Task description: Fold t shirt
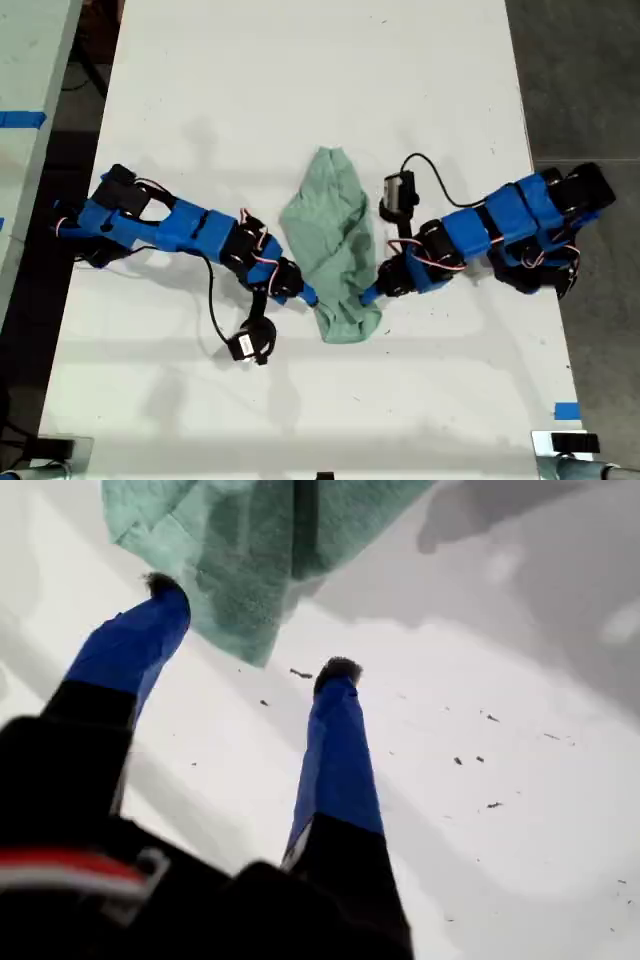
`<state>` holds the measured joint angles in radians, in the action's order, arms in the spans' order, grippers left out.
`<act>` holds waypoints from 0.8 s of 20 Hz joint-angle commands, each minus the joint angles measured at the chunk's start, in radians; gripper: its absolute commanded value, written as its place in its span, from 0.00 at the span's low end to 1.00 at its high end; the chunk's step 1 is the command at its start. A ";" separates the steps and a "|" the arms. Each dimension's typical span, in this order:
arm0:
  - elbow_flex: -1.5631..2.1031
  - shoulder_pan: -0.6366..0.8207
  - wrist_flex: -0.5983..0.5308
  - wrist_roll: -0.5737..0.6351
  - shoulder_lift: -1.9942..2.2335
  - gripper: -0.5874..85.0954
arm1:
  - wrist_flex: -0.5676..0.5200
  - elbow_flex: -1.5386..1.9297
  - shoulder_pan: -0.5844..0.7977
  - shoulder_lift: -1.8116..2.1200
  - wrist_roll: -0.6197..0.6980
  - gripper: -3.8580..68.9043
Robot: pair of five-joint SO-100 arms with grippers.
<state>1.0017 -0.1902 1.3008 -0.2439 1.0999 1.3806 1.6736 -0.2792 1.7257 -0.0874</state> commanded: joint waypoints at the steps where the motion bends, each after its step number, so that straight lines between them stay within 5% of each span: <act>1: -0.058 -0.012 -0.097 -0.020 -0.025 0.27 | -0.034 -0.129 -0.015 -0.107 0.000 0.44; 9: -0.058 0.075 -0.410 0.137 -0.184 0.26 | -0.055 -0.256 -0.028 -0.299 0.020 0.43; 12: -0.075 0.086 -0.449 0.221 -0.230 0.03 | -0.058 -0.262 -0.043 -0.310 0.011 0.41; 16: -0.071 0.084 -0.443 0.262 -0.232 0.00 | -0.058 -0.278 -0.054 -0.311 0.008 0.38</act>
<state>0.9618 -0.1335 0.8606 -0.0015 0.8590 1.3407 1.4726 -0.3145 1.4097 -0.0752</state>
